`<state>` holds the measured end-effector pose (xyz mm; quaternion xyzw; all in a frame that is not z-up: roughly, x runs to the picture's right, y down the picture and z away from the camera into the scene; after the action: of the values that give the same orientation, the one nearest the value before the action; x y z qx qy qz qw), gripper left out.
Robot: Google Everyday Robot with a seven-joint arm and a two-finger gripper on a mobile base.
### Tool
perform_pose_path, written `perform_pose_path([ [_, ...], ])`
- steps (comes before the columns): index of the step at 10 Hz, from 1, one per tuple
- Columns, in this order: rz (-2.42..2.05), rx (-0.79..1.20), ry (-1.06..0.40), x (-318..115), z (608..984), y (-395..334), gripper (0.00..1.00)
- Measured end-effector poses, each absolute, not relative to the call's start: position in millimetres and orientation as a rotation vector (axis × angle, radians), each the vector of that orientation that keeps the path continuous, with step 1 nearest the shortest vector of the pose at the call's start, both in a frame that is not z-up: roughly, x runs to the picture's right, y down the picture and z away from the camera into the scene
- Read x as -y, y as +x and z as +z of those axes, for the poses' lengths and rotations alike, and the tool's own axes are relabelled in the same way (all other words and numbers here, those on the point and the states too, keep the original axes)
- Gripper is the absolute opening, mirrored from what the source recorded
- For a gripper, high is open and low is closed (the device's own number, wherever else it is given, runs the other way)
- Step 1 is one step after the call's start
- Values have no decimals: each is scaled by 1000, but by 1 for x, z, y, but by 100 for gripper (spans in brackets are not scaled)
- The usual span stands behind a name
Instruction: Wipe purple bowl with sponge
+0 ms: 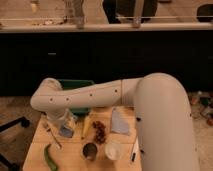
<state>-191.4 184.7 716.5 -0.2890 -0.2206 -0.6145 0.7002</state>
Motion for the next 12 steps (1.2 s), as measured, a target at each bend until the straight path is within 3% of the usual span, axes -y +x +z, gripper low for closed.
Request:
perform_pose_path([
  [12,-1292,446,-686,-140,723,-121,0],
])
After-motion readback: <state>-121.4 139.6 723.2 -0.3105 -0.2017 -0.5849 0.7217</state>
